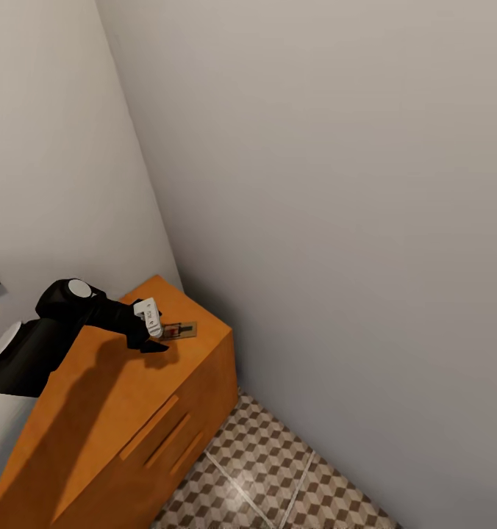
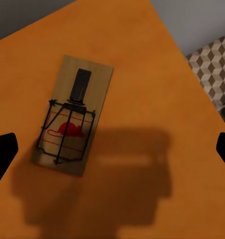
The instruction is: Take the four mousetraps from the cabinet in the bathroom and place them on the bathroom floor. Make sure all four end up on the same floor surface, and ensure that at least two of them are either under or directly next to the same bathroom sink.
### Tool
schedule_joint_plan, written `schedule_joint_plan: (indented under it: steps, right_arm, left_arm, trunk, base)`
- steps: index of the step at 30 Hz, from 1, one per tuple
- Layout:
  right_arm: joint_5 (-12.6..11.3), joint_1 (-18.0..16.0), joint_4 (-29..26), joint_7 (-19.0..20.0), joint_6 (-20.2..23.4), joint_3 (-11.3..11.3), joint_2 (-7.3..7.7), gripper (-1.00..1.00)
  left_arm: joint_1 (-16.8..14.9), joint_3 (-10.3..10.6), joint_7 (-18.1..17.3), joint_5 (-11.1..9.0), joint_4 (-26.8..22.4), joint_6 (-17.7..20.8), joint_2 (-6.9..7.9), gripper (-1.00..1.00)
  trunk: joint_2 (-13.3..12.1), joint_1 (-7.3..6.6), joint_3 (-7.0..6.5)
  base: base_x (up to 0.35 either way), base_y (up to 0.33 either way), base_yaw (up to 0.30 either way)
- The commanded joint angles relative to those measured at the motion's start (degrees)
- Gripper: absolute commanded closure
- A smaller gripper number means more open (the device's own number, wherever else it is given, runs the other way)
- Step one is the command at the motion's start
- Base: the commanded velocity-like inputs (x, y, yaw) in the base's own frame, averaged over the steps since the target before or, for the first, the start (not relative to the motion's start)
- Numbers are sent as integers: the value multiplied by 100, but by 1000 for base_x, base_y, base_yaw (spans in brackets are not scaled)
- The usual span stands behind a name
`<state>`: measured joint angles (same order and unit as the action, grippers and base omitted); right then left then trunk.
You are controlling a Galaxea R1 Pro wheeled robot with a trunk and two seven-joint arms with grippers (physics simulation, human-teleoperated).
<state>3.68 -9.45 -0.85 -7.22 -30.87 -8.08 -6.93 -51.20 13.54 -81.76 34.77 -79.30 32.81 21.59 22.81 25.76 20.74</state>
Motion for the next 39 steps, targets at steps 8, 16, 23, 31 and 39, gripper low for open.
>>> schedule_joint_plan:
  steps: [8, 16, 23, 31, 39]
  right_arm:
    - [36, -4, 6, -69, -7, -36, -2, 100]
    - [36, -4, 6, -69, -7, -36, -2, 100]
    - [36, -4, 6, -69, -7, -36, -2, 100]
    - [36, -4, 6, -69, -7, -36, -2, 100]
    - [36, -4, 6, -69, -7, -36, -2, 100]
  left_arm:
    - [-6, 9, -33, 30, -6, 67, -3, -100]
    - [-7, 9, -33, 36, -14, 67, -5, -100]
    - [-9, 9, -33, 38, -15, 67, -5, -100]
    - [-8, 9, -31, 37, -13, 67, -5, -100]
    - [-6, 16, -25, 31, 7, 67, -11, -100]
  trunk:
    - [10, 3, 63]
    - [10, 3, 100]
    - [10, 3, 104]
    - [10, 3, 104]
    - [10, 3, 104]
  base:
    - [12, 1, 0]
    - [130, 48, 0]
    - [20, 7, 0]
    - [2, 1, 0]
    - [0, 0, 0]
